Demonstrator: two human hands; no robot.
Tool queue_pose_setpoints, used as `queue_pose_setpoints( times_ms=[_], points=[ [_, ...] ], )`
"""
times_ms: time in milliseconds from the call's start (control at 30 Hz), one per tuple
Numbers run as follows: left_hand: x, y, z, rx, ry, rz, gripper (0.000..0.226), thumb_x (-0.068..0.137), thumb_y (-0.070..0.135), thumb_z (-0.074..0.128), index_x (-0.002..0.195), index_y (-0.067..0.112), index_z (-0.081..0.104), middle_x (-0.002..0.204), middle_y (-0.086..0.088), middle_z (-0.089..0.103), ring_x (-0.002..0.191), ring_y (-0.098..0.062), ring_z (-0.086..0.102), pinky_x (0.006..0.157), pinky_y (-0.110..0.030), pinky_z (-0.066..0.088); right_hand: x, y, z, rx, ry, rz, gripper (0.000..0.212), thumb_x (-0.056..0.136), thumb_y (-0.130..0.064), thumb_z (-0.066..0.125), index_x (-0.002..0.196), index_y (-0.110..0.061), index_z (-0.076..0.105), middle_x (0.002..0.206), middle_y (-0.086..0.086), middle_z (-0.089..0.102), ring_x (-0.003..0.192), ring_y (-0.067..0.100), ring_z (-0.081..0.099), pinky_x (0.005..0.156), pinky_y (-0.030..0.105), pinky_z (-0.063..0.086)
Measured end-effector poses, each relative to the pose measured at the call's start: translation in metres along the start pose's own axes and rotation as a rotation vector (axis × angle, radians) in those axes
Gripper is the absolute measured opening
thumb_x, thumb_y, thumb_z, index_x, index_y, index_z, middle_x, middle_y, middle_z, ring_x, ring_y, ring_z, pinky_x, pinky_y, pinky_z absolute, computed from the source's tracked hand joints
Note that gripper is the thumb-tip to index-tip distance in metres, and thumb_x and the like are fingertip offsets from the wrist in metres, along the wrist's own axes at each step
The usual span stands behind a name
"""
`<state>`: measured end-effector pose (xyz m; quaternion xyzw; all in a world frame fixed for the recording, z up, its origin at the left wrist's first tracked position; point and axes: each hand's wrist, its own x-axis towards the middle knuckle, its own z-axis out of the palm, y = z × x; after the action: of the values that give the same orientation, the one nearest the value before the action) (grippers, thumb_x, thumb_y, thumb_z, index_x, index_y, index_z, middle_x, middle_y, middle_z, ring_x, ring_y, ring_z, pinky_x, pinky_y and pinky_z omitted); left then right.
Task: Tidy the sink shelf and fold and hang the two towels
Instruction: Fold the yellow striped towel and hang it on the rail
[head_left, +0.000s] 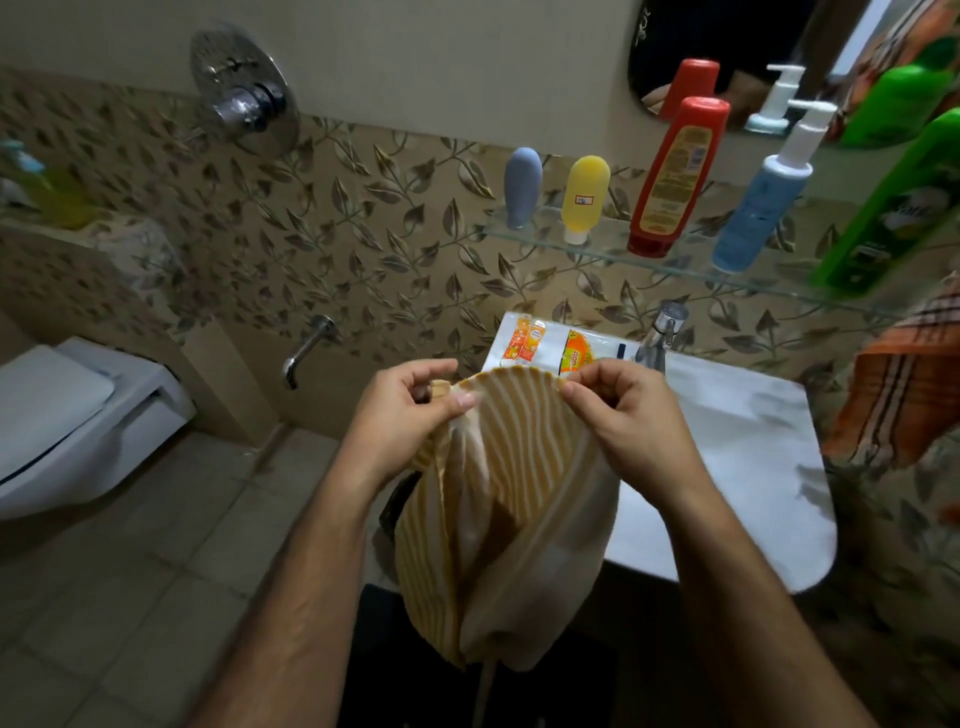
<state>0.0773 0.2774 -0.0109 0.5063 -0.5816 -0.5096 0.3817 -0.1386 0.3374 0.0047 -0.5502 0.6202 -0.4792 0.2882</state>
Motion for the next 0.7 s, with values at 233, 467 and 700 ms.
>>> queue_pose_setpoints(
  times_ms=[233,467,700],
  points=[
    [-0.007,0.001,0.012,-0.14,-0.299,0.061,0.04,0.082,0.011,0.074,0.117,0.03,0.068,0.101,-0.008,0.071,0.095,-0.017,0.064,0.093,-0.035,0.051,-0.003,-0.011,0.03,-0.079,-0.219,-0.088,0.01,0.089,-0.017,0.066,0.082,-0.019,0.071,0.073,0.01,0.068,0.068,0.029,0.06,0.064,0.037,0.047],
    [0.0,0.001,0.004,-0.012,-0.102,0.053,0.007,0.081,0.012,0.076,0.087,0.009,0.075,0.074,-0.001,0.072,0.069,-0.009,0.064,0.071,-0.029,0.053,-0.007,-0.02,0.029,0.066,-0.305,0.154,0.016,0.086,-0.025,0.073,0.08,-0.011,0.068,0.069,0.012,0.068,0.061,0.016,0.057,0.052,0.026,0.044],
    [0.016,-0.003,-0.002,0.105,0.102,0.049,0.003,0.079,0.016,0.077,0.078,0.019,0.076,0.074,-0.002,0.074,0.071,-0.012,0.066,0.073,-0.032,0.055,-0.017,-0.034,-0.009,-0.063,-0.369,0.309,0.017,0.087,-0.017,0.071,0.072,-0.01,0.069,0.057,-0.003,0.064,0.051,0.006,0.054,0.048,0.018,0.038]
  ],
)
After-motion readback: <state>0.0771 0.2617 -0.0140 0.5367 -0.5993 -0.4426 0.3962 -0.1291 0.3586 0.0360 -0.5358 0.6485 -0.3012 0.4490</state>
